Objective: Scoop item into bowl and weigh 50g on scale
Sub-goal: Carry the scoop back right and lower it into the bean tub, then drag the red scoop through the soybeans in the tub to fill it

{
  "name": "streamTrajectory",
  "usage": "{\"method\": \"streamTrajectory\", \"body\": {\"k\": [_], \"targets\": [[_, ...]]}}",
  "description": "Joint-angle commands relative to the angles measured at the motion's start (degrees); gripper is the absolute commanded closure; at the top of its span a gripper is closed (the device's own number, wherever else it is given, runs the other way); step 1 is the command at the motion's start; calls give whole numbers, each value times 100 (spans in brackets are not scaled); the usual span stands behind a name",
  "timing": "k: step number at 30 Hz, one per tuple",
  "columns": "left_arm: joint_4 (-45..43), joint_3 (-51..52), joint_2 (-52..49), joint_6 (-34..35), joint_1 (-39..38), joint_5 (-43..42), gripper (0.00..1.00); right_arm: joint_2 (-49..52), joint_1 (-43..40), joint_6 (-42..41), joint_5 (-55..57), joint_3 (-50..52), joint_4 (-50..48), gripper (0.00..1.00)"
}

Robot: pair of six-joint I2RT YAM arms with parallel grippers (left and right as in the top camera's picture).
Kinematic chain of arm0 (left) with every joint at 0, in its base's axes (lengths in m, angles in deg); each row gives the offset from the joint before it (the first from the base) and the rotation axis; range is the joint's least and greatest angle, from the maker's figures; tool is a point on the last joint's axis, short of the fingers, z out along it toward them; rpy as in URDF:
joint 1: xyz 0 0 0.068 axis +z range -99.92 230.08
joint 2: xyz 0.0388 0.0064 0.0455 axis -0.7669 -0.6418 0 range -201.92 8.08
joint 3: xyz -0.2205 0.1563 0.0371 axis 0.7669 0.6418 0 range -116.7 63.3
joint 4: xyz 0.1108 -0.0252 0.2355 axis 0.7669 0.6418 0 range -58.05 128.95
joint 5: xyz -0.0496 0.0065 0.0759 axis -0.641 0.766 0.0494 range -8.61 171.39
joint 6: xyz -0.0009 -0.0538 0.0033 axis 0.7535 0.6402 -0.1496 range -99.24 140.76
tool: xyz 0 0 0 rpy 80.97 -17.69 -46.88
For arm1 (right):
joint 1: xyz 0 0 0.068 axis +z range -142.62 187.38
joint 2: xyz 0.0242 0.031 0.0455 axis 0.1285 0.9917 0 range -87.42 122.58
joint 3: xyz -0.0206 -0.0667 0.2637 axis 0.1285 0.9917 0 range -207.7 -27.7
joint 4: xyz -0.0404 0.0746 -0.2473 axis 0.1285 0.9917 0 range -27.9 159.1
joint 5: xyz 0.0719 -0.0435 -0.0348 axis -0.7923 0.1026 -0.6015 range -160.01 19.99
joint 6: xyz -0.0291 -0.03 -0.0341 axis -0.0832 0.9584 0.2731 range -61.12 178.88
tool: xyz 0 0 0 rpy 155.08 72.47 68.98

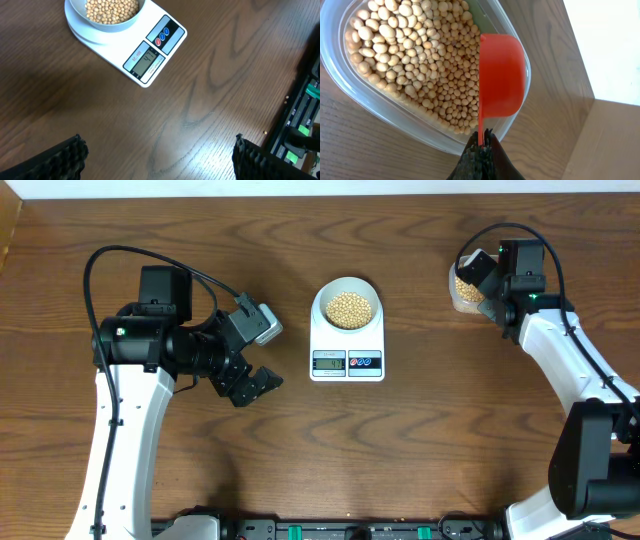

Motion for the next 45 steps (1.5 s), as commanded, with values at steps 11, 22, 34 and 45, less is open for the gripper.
{"method": "streamTrajectory", "body": {"k": [11,22,34,45], "targets": [[17,7,11,-74,24,11,5,426,-31,411,116,4,-28,99],[17,7,11,-74,24,11,5,492,37,-1204,-892,2,168,99],[17,7,11,-74,24,11,5,472,-39,-2771,-1915,2,271,99],[17,7,11,-74,24,13,5,472,-636,-4074,-3204,2,293,99]]}}
